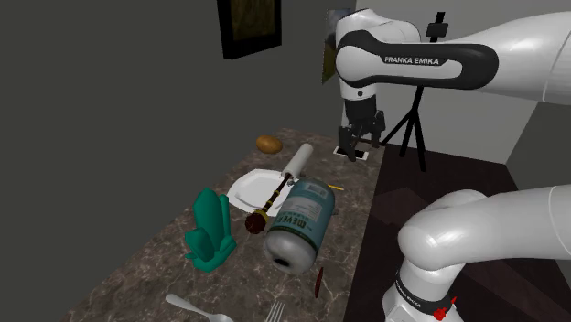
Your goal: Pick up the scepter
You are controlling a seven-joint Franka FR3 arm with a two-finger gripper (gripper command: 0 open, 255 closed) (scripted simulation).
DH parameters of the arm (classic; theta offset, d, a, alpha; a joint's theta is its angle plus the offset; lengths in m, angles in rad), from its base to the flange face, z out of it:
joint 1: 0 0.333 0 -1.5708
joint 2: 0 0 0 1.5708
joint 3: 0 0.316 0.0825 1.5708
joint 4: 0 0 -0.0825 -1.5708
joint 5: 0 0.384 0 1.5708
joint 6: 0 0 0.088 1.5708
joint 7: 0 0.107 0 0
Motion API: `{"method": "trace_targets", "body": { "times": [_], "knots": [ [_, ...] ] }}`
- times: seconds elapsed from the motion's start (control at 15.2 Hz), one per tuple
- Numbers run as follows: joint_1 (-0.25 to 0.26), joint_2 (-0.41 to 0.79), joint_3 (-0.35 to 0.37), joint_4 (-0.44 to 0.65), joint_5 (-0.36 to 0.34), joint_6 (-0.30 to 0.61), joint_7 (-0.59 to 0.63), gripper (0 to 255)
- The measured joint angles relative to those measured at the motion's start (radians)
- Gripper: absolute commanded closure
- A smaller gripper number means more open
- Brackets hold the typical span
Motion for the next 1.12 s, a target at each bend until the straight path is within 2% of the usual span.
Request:
{"method": "trace_targets", "body": {
  "times": [0.13, 0.26, 0.73, 1.12],
  "knots": [
    [-0.002, 0.004, 0.010, -0.005, 0.011, 0.011, 0.022, 0],
    [-0.011, 0.023, 0.041, -0.025, 0.041, 0.060, 0.094, 0],
    [-0.050, 0.153, 0.184, -0.090, 0.158, 0.305, 0.413, 0],
    [-0.110, 0.345, 0.298, -0.050, 0.189, 0.515, 0.683, 0]
  ]
}}
